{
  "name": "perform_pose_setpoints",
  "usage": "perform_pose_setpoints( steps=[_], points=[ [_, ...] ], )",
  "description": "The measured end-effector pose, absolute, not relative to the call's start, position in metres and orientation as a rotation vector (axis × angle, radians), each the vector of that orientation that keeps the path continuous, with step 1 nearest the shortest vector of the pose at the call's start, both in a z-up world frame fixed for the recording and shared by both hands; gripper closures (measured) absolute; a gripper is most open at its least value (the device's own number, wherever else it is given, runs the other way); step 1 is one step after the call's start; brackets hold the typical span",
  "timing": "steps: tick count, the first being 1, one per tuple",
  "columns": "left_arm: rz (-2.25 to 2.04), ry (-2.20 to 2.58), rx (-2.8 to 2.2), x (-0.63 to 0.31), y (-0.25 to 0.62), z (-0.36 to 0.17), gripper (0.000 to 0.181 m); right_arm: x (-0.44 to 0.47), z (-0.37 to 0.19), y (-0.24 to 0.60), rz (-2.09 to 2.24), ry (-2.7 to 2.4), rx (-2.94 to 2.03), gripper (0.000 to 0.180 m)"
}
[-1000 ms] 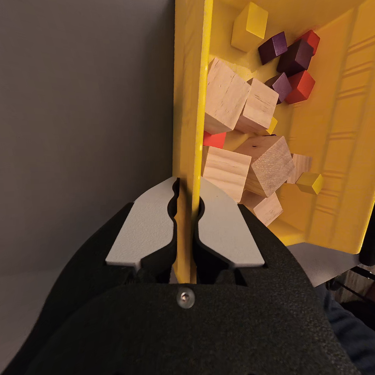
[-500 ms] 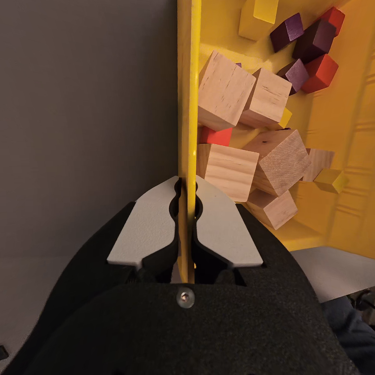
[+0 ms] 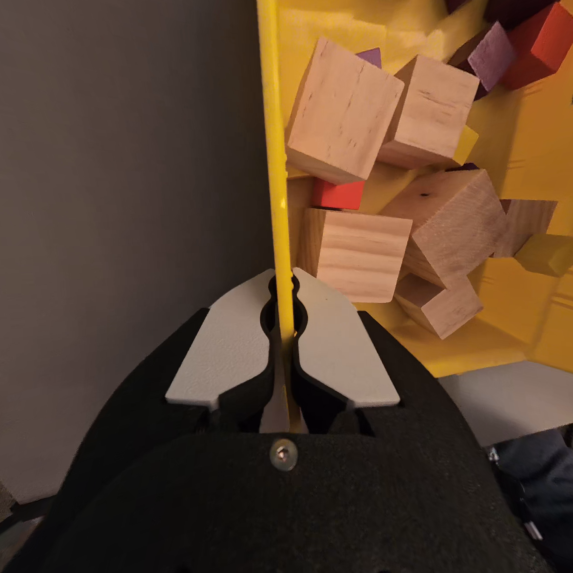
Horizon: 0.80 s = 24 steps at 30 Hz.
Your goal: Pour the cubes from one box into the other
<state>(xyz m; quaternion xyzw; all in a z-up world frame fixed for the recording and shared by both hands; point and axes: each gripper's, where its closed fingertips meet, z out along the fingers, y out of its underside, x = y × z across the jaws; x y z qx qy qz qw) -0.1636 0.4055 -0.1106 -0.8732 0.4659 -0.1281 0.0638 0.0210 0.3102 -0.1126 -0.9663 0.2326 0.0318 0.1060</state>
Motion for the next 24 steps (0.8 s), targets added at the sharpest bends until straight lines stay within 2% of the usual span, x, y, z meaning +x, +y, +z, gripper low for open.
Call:
perform_pose_setpoints(
  steps=[4, 9, 15, 24],
  points=[
    [-0.325, 1.479, -2.633, -0.164, 0.405, -0.112, 0.176, 0.023, -0.114, 0.311, 0.089, 0.709, -2.847, 0.16],
    [-0.248, 1.496, -2.695, -0.165, 0.405, -0.112, 0.176, 0.026, -0.115, 0.31, 0.079, 0.846, -2.818, 0.173],
    [-0.153, 1.503, -2.718, -0.166, 0.398, -0.104, 0.175, 0.026, -0.11, 0.313, 0.215, 0.875, -2.76, 0.174],
    [-0.169, 1.607, -2.597, -0.095, 0.359, -0.05, 0.175, 0.092, -0.047, 0.272, 0.176, 0.891, -2.668, 0.175]
  ],
)
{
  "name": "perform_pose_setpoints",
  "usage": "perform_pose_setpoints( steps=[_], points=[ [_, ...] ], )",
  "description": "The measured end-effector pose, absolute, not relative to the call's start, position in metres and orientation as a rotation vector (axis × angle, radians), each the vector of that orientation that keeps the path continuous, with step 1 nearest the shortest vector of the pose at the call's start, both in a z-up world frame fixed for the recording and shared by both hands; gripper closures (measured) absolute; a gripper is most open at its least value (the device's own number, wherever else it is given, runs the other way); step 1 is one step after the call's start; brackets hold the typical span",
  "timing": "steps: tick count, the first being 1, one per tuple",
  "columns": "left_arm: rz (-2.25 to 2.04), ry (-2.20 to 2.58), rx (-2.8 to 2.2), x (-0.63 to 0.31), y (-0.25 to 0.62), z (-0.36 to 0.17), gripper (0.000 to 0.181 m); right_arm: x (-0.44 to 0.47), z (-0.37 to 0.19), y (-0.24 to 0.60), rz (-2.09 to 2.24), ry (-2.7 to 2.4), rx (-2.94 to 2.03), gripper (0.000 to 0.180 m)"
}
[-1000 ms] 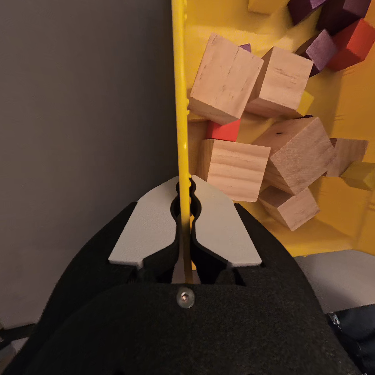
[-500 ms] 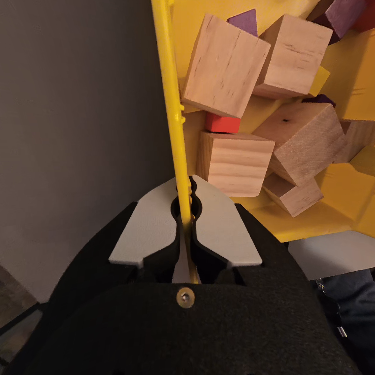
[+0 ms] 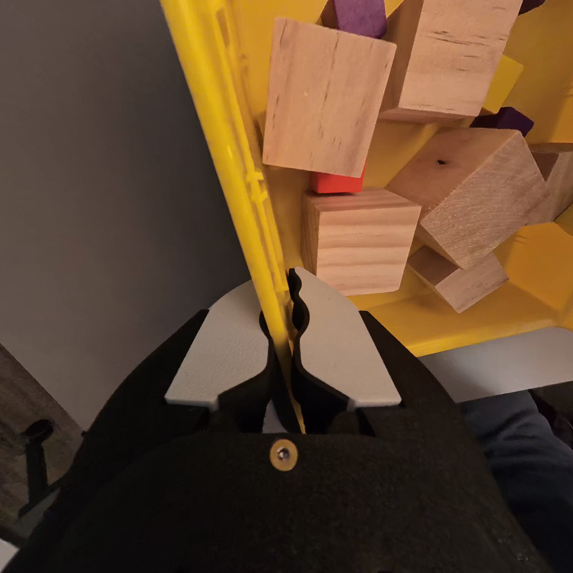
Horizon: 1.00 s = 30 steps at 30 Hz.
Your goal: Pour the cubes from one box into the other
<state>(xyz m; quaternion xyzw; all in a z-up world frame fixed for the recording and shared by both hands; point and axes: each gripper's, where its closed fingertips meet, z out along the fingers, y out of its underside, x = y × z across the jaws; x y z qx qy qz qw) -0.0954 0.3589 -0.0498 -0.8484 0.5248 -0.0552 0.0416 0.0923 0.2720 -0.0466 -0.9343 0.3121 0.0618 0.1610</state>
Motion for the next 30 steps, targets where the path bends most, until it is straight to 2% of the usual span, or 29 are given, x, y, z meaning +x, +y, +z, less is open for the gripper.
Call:
perform_pose_setpoints(
  steps=[9, 12, 21, 30],
  points=[
    [-0.186, 1.845, -2.263, 0.055, 0.267, 0.05, 0.174, 0.224, 0.056, 0.148, 0.083, 1.061, -2.449, 0.174],
    [-0.227, 1.92, -2.145, 0.112, 0.224, 0.067, 0.174, 0.271, 0.078, 0.093, 0.019, 1.134, -2.373, 0.174],
    [-0.435, 2.065, -1.924, 0.245, 0.122, 0.043, 0.175, 0.37, 0.073, -0.043, -0.171, 1.292, -2.193, 0.174],
    [-0.506, 1.943, -1.739, 0.293, 0.111, 0.031, 0.175, 0.41, 0.068, -0.062, -0.311, 1.193, -2.027, 0.174]
  ],
)
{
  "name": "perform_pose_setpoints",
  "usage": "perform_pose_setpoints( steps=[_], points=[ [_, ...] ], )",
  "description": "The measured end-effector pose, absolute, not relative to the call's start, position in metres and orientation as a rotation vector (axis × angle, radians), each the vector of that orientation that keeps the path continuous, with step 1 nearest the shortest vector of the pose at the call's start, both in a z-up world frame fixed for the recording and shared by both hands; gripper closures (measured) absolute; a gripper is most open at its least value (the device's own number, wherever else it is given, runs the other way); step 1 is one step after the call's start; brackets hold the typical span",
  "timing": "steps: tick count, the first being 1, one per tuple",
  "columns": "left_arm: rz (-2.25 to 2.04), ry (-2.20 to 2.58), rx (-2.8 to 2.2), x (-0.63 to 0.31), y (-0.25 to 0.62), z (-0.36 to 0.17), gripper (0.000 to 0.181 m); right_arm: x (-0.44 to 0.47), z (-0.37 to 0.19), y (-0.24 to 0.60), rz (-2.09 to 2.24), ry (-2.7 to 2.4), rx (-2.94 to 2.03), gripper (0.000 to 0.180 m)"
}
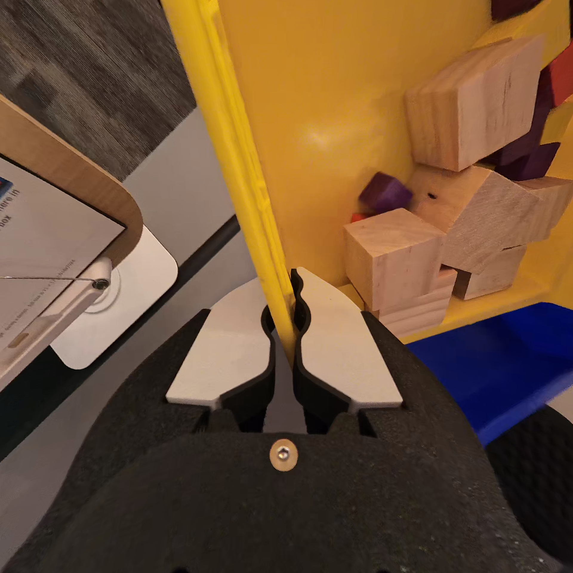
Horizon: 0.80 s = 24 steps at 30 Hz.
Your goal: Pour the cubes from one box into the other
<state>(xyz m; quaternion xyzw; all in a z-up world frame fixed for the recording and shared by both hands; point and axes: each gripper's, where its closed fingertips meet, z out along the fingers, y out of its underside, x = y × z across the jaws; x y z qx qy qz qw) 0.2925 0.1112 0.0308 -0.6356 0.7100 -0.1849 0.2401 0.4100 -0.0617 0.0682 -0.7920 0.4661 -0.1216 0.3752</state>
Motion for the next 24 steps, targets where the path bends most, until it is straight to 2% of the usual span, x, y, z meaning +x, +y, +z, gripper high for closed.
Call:
perform_pose_setpoints(
  steps=[24],
  points=[
    [-0.54, 1.634, -1.338, 0.291, 0.126, 0.046, 0.175, 0.398, 0.083, -0.053, -0.498, 0.888, -1.613, 0.174]
  ],
)
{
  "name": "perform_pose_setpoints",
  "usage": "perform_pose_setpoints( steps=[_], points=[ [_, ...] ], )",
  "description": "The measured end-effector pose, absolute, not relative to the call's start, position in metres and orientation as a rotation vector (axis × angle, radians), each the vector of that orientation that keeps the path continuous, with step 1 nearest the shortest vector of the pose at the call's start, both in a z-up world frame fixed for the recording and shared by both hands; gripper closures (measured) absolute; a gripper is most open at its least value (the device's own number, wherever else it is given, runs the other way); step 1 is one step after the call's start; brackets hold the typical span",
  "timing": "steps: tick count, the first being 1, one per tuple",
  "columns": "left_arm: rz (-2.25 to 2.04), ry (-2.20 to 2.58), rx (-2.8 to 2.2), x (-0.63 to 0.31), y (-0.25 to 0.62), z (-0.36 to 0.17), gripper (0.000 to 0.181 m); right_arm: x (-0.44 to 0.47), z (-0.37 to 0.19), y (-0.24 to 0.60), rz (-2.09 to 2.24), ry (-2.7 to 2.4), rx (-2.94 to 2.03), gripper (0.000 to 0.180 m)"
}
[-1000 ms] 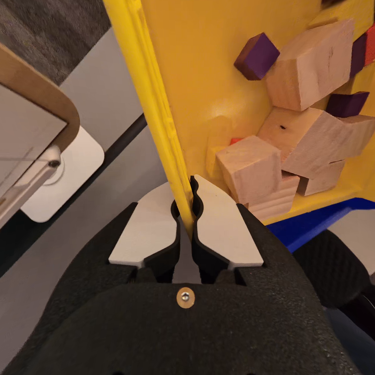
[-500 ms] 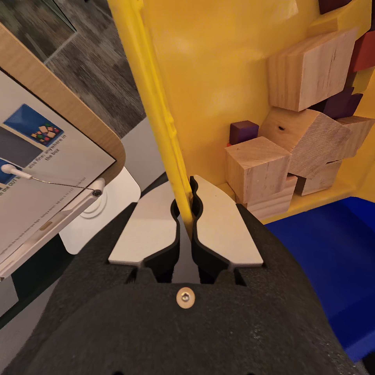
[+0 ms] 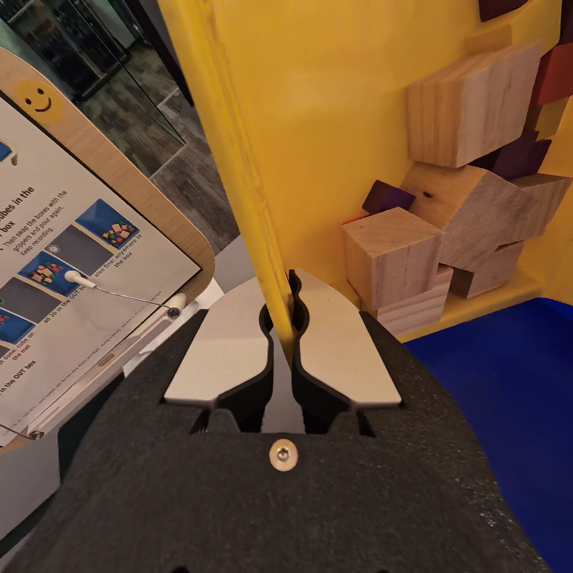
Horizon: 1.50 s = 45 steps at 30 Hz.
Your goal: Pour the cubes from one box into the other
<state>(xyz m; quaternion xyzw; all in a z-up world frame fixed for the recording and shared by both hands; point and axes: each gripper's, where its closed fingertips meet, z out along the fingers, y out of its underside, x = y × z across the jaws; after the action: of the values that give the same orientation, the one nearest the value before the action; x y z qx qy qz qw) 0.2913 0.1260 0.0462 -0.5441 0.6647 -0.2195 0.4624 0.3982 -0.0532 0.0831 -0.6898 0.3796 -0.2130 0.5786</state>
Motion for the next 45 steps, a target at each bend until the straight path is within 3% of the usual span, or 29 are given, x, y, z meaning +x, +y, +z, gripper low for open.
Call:
perform_pose_setpoints(
  steps=[45],
  points=[
    [-0.583, 1.47, -1.061, 0.282, 0.11, 0.072, 0.174, 0.371, 0.106, -0.075, -0.606, 0.665, -1.305, 0.172]
  ],
)
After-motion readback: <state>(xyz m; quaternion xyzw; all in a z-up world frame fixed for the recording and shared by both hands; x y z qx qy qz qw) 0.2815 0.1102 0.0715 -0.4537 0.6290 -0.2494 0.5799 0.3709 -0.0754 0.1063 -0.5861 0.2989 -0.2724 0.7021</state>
